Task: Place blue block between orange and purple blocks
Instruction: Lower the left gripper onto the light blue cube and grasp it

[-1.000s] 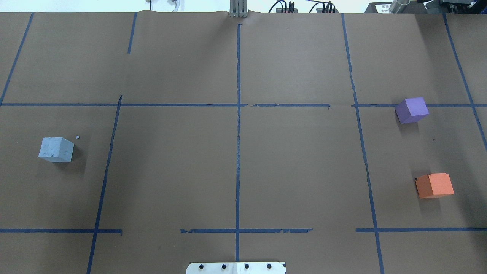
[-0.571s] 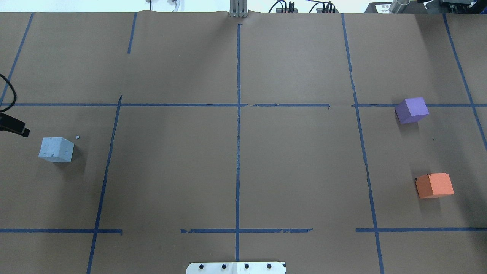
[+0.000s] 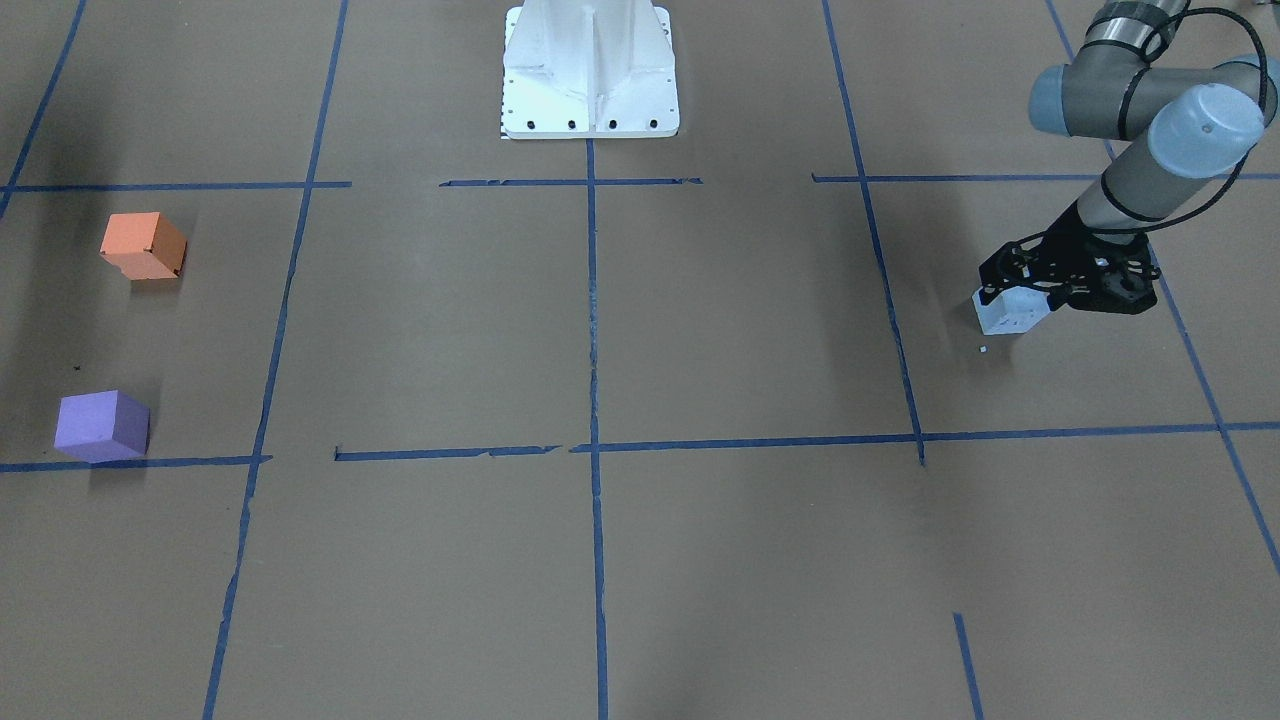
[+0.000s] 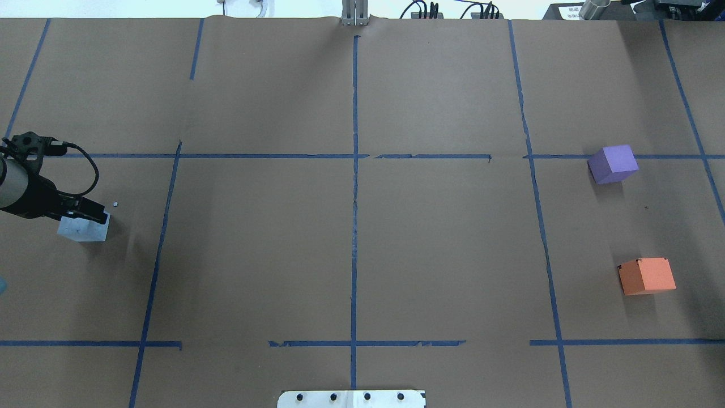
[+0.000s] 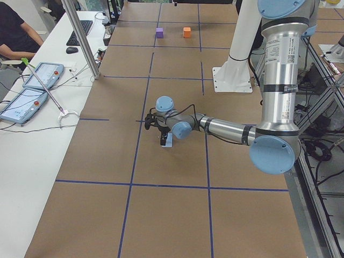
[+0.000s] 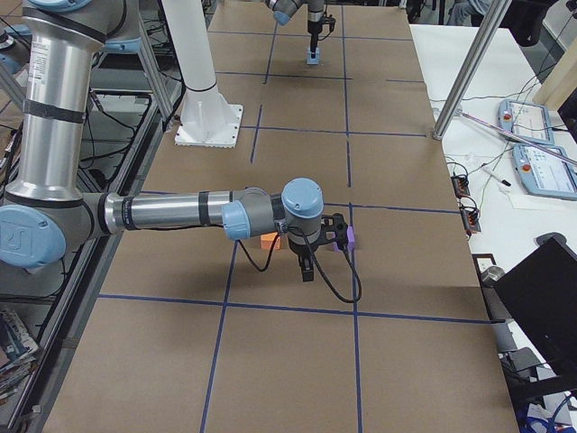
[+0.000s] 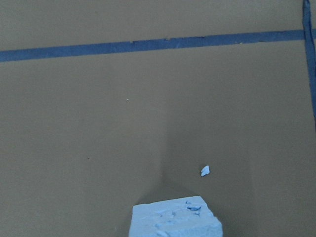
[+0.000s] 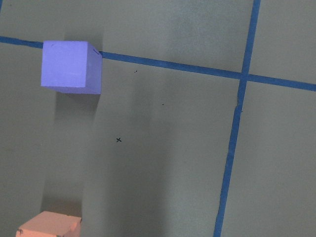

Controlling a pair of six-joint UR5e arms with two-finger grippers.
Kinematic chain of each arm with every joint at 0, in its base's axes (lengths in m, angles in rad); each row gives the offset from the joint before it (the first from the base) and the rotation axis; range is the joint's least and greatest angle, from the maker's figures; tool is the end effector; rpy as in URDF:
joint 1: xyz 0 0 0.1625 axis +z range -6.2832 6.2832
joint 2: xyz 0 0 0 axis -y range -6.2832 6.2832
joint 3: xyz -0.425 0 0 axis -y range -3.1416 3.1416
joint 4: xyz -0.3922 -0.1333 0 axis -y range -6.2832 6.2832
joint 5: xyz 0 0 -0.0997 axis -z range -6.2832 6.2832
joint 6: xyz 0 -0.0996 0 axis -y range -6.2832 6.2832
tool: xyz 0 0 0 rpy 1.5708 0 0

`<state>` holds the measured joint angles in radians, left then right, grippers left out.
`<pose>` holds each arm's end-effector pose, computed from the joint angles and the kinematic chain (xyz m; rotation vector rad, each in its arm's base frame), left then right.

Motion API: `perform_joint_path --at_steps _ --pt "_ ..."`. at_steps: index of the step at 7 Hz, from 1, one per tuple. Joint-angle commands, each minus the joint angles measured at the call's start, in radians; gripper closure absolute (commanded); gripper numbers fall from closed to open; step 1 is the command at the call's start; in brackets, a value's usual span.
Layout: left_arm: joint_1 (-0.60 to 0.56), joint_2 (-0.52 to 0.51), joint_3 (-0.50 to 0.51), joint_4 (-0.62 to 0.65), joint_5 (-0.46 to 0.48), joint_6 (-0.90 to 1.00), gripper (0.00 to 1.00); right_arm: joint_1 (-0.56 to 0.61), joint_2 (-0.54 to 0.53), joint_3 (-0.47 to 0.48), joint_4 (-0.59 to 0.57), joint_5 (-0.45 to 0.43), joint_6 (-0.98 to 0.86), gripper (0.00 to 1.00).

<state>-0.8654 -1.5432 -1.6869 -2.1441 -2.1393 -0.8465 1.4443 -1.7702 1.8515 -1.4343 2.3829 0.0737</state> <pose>0.2694 -0.4393 0.5576 0.0759 0.8403 0.0554 0.0077 -0.4232 0.5926 0.1239 -0.8257 -0.1381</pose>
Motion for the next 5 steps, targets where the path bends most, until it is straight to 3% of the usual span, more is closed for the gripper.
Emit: perform_joint_path --at_steps 1,2,3,5 --pt "0.043 -0.001 0.01 0.0 0.055 -0.028 0.07 -0.002 0.0 0.0 0.0 0.001 0.0 0.0" --pt "0.042 -0.003 -0.008 0.0 0.055 -0.028 0.69 -0.002 0.0 0.0 0.0 0.001 0.0 0.0" --pt "0.04 -0.011 -0.032 0.0 0.055 -0.031 0.95 -0.002 -0.002 0.0 0.0 0.001 0.0 0.0" --pt "0.039 -0.226 -0.036 0.088 0.055 -0.121 1.0 -0.004 -0.002 -0.002 0.0 0.001 0.0 0.0"
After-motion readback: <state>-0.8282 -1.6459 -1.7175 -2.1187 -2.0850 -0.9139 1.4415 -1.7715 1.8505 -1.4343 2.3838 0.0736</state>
